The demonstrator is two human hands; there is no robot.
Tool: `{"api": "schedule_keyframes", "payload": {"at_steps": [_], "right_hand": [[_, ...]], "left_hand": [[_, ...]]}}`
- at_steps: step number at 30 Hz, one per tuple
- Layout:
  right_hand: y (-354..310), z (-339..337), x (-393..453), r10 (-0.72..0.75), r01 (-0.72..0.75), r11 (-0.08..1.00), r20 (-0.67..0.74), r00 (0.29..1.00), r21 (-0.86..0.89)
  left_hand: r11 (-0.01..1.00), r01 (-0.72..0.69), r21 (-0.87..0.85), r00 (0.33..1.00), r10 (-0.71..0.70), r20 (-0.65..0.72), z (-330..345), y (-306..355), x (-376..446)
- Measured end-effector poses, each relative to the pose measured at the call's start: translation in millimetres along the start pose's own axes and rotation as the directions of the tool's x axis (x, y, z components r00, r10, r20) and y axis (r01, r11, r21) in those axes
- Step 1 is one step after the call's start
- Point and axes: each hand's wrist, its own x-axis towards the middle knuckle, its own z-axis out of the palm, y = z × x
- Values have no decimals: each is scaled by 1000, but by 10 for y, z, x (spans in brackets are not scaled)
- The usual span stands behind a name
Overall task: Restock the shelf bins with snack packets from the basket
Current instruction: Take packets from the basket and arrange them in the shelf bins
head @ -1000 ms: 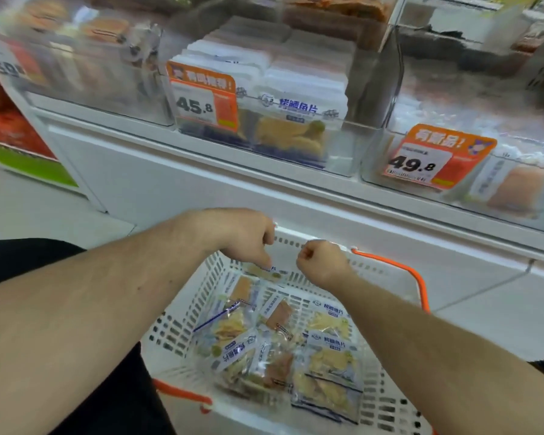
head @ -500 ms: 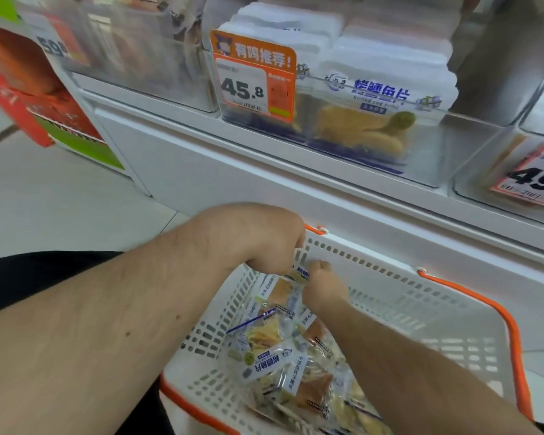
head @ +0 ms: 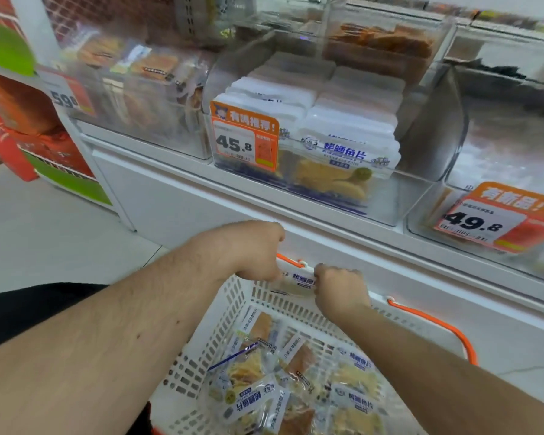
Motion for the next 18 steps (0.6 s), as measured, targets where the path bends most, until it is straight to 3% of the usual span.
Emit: {"api": "schedule_keyframes", "payload": {"at_steps": [5, 12, 18], "right_hand": [[119, -825, -302, 45, -8, 982, -193, 980, 190], [156, -1568, -623, 147, 6, 885, -292, 945, 466], [183, -1923, -760, 67, 29, 974, -408, 911, 224]], "left_hand": [[975, -5, -221, 985, -34, -171, -94, -57, -38], [833, -220, -508, 950, 65, -305, -65, -1, -68], [747, -377, -548, 886, 116, -450, -96, 37, -20]]}}
